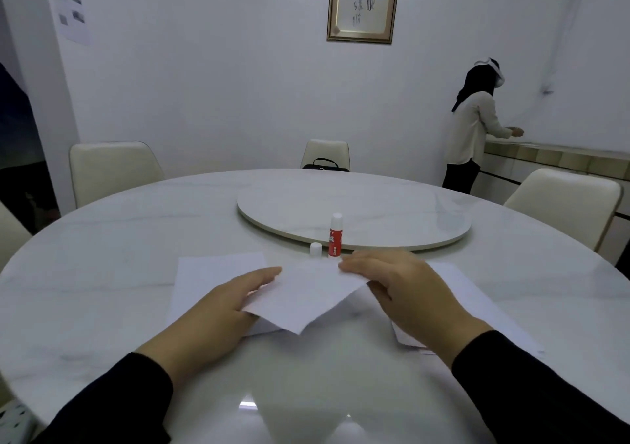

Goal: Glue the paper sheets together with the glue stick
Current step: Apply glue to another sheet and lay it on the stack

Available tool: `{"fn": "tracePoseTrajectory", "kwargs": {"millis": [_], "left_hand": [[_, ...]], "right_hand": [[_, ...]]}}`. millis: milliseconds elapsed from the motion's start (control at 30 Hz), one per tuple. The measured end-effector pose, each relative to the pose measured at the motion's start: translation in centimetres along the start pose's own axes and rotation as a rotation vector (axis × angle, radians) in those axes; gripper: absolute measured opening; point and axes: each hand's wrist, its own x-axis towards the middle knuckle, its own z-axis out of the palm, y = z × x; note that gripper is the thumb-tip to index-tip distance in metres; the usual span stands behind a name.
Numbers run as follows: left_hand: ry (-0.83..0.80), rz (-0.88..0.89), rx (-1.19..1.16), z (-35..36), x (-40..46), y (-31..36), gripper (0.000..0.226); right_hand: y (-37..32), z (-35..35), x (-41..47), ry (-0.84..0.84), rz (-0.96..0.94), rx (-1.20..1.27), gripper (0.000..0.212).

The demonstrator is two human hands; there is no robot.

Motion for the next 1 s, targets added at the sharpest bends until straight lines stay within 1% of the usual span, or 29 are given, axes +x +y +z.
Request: {"fn": "tracePoseTrajectory", "kwargs": {"millis": [33,100,133,167,200,233,267,333,367,400,467,533,600,633,667,700,733,767,800,867,933,1000], "left_hand": [[-0.020,-0.045,0.060,-0.2,0.0,-0.4,0.049],[-0.079,-0.115,0.207,-0.4,0.0,-1.2,0.061],[-0.122,-0.152,0.267,-0.5,0.0,-1.4,0.062],[-0.157,-0.185,0.307,-0.5,0.1,-1.6,0.060],[-0.179,-0.212,0.331,-0.5,0.3,-1.7,0.058],[-0.184,-0.228,0.345,-0.6,0.6,-1.9,0.055],[-0.185,-0.240,0.363,-0.7,1.0,-2.1,0.053],[-0.163,-0.255,0.416,-1.0,1.7,-2.3,0.046],[-0.134,-0.249,0.435,-1.0,2.0,-2.4,0.043],[-0.102,-0.236,0.438,-0.9,2.3,-2.4,0.042],[-0.064,-0.177,0.357,-0.5,2.7,-2.0,0.042],[-0.115,-0.070,0.226,0.1,2.8,-1.1,0.040],[-0.211,-0.006,0.183,0.9,2.9,-0.5,0.043],[-0.246,0.002,0.202,1.1,3.0,-0.3,0.047],[-0.269,0.001,0.234,1.3,3.0,-0.3,0.050],[-0.279,-0.006,0.256,1.4,3.1,-0.3,0.052],[-0.278,-0.012,0.260,1.4,3.1,-0.3,0.053],[-0.270,-0.013,0.254,1.5,3.1,-0.3,0.054],[-0.260,-0.010,0.249,1.7,3.1,-0.3,0.054],[-0.239,0.000,0.258,2.0,3.1,-0.4,0.058],[-0.224,0.001,0.274,2.3,3.0,-0.5,0.063],[-0.223,0.012,0.278,2.4,3.1,-0.8,0.064]], "right_hand": [[0.0,-0.2,0.1,0.027,-0.027,-0.066,0.033],[0.1,-0.5,-0.3,0.003,-0.006,-0.174,0.042],[0.0,-0.5,-0.6,-0.057,0.019,-0.227,0.047],[-0.2,-0.4,-1.0,-0.159,0.044,-0.283,0.049],[-0.5,-0.1,-1.4,-0.306,0.065,-0.314,0.048],[-0.7,0.3,-1.9,-0.426,0.076,-0.307,0.046],[-0.5,0.8,-2.6,-0.509,0.088,-0.263,0.046],[-0.3,1.0,-3.2,-0.578,0.103,-0.206,0.043],[-0.3,0.9,-3.1,-0.584,0.118,-0.197,0.040],[-0.2,0.8,-2.9,-0.603,0.138,-0.184,0.042],[0.1,0.6,-2.2,-0.704,0.183,-0.152,0.064],[0.2,0.4,-1.3,-0.819,0.247,-0.107,0.082],[0.7,0.3,0.0,-0.896,0.371,0.015,0.088],[1.2,0.4,0.8,-0.894,0.446,0.112,0.085],[1.8,0.7,1.8,-0.860,0.515,0.204,0.079],[2.6,1.2,2.7,-0.781,0.568,0.259,0.067],[3.4,2.0,3.6,-0.665,0.614,0.267,0.052],[4.3,3.0,4.5,-0.543,0.673,0.256,0.043],[5.1,4.1,5.3,-0.442,0.748,0.273,0.044],[6.2,6.3,6.5,-0.324,0.919,0.438,0.056],[6.9,8.1,7.3,-0.263,1.022,0.570,0.064],[7.2,9.4,7.7,-0.231,1.054,0.609,0.065]]}}
